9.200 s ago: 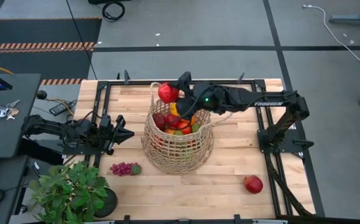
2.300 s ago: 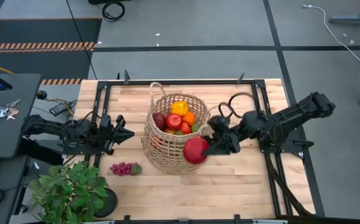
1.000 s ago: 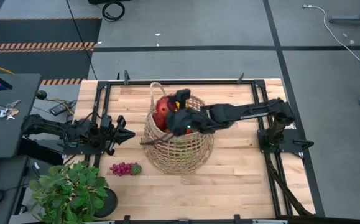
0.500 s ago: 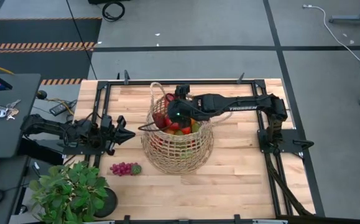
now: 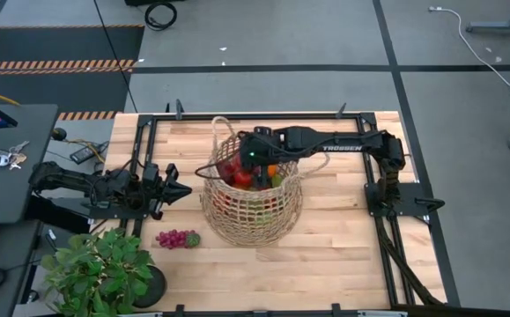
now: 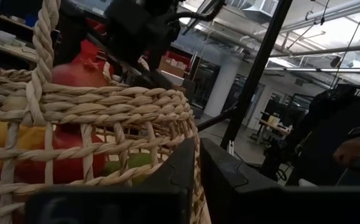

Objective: Build produce basket
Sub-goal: Put the red pomegranate into the brown basket

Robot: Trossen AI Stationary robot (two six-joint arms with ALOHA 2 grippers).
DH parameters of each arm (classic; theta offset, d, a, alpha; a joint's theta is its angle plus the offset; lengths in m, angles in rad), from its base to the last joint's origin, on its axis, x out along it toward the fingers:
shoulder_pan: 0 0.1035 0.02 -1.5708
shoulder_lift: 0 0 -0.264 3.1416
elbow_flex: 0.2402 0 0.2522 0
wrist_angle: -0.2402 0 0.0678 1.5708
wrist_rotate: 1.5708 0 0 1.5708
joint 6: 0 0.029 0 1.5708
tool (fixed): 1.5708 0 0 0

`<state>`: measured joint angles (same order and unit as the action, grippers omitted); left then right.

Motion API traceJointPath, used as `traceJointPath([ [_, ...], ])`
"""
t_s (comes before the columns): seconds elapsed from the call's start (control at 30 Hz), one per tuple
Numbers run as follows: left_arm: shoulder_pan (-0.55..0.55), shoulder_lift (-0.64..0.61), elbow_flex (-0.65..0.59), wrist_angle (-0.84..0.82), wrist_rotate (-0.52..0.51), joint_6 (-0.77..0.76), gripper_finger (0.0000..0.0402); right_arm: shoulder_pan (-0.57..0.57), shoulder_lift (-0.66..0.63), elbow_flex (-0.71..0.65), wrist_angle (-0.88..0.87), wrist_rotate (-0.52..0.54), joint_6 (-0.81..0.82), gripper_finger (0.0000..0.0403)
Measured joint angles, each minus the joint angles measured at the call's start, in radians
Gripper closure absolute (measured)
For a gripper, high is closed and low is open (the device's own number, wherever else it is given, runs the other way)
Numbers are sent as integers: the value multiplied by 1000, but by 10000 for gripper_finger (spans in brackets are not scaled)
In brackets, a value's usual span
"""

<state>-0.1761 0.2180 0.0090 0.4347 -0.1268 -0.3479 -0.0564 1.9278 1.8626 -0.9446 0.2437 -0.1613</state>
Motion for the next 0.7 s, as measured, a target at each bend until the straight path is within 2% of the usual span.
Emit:
traceJointPath([
  [0.33,0,0,0,0,0,0,366,-7,2,82,-222,-139,195,4],
  [0.47,0,0,0,0,0,0,369,-27,0,114,-228,-188,291,3],
  [0.7,0,0,0,-1,0,0,372,-55,-31,116,-277,-262,351,3],
])
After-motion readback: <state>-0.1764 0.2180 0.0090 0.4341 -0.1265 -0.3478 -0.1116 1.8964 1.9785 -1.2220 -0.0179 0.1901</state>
